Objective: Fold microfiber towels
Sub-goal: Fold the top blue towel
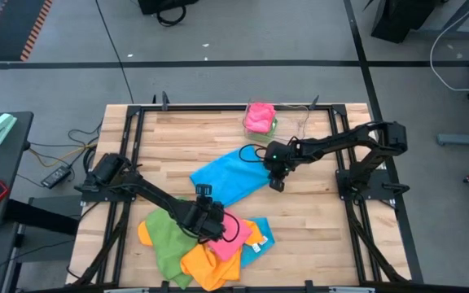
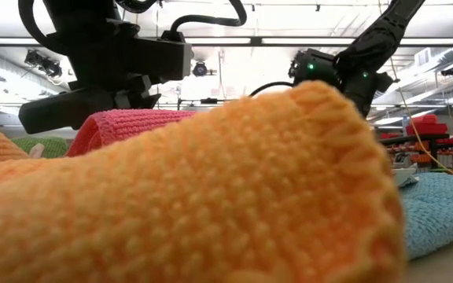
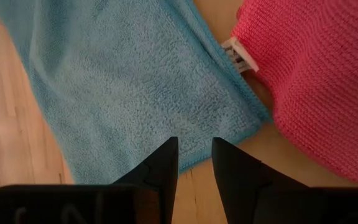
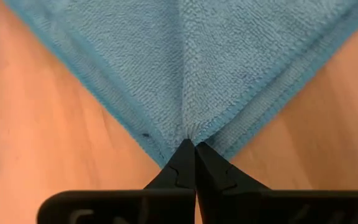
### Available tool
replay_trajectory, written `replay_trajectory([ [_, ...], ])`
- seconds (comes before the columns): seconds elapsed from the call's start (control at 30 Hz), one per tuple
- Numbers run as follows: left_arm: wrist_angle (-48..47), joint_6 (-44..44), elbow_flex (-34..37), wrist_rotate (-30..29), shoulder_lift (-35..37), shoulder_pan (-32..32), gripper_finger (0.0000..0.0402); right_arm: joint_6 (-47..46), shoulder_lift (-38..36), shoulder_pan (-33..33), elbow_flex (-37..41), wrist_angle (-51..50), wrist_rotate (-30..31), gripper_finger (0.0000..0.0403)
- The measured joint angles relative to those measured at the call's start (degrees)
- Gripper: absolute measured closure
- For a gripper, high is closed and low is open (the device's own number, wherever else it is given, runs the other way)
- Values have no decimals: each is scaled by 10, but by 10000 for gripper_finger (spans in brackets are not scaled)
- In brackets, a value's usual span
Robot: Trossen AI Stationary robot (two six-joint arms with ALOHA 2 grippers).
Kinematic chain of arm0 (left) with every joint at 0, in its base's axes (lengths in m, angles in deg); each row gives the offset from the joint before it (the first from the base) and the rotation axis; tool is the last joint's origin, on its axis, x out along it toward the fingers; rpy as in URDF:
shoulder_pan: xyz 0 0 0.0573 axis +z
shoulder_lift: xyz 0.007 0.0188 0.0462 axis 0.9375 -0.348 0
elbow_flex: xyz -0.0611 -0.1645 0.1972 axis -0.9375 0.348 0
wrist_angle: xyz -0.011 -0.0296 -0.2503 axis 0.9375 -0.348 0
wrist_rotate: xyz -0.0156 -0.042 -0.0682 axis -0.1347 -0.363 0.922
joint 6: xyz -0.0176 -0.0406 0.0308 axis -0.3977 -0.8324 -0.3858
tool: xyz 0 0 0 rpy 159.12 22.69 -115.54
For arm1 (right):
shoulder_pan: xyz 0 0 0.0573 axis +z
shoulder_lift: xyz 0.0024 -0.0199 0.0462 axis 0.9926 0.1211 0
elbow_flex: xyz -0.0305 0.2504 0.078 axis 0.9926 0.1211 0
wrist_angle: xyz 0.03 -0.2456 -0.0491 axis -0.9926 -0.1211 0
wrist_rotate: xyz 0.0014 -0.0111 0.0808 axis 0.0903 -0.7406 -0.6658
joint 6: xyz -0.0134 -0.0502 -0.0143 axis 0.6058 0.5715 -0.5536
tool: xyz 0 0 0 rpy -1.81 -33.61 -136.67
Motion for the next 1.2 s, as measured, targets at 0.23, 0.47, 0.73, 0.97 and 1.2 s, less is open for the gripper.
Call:
replay_trajectory([
  [0.23, 51, 7, 4, -1, 0, 0, 286, 5, -1, 0, -1, -8, 13, 388],
  [0.47, 55, 47, 17, -1, 0, -2, 226, 1, -1, 0, -1, -9, 21, 386],
  [0.73, 63, 113, 41, -21, 0, -19, 178, 2, -1, 0, 0, -6, 25, 384],
  [0.97, 96, 137, 53, -67, 0, -27, 177, 4, 0, 0, 0, -5, 25, 384],
  [1.2, 105, 137, 53, -71, 0, -27, 210, 4, 0, 0, 0, -2, 26, 384],
])
